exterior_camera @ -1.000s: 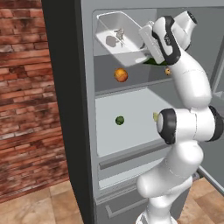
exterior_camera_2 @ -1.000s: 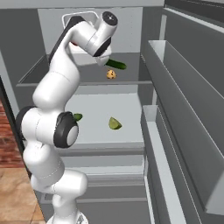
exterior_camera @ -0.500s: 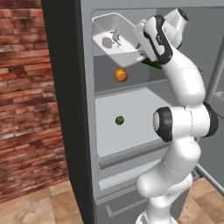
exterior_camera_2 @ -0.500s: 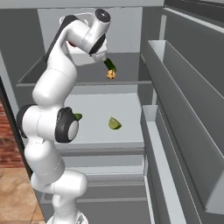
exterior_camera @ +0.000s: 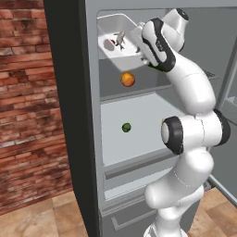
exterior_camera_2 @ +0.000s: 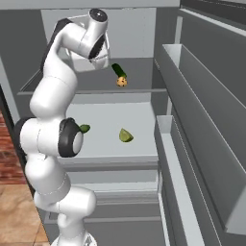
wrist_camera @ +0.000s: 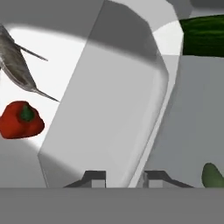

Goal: Place the tupperware on the top shelf of the fridge. Make space for the tupperware among the existing items by rearranging them on the shelves if needed. Close the fridge door when finished.

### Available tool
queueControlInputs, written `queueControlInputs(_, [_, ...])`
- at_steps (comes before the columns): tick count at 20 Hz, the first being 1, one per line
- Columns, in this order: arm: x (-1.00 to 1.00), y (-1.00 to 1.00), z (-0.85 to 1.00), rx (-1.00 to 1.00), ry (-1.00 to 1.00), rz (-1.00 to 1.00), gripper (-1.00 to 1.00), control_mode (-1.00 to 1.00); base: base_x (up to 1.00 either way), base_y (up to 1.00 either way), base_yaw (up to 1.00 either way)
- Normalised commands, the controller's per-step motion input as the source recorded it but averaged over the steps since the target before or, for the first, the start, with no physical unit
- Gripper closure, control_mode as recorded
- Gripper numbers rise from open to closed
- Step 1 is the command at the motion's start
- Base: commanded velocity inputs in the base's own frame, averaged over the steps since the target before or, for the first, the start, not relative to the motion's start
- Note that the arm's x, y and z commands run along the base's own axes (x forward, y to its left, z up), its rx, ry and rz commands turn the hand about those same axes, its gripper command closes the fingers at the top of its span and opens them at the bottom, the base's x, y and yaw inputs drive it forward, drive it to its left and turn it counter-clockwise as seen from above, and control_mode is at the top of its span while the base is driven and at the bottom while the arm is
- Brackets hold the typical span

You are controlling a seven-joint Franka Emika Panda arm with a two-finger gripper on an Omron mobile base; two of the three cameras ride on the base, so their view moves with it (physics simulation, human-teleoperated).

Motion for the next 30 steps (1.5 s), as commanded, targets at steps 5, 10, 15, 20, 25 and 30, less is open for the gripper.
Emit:
queueControlInputs(5, [-0.08,0.42,-0.02,-0.05,0.00,0.00,1.00,-1.00,0.00,0.00,0.00])
queueControlInputs(10, [-0.36,0.00,-0.02,-0.01,0.03,0.00,1.00,-1.00,0.00,0.00,0.00])
queueControlInputs(15, [-0.95,-0.05,0.00,0.00,0.04,0.00,1.00,-1.00,0.00,0.00,0.00])
queueControlInputs(20, [-0.79,-0.12,0.00,0.00,0.01,0.00,1.00,-1.00,0.00,0.00,0.00])
queueControlInputs(25, [-0.29,-0.10,0.00,0.00,0.00,0.00,1.00,-1.00,0.00,0.00,0.00])
queueControlInputs(30, [-0.14,-0.08,0.01,0.00,0.00,0.00,1.00,-1.00,0.00,0.00,0.00])
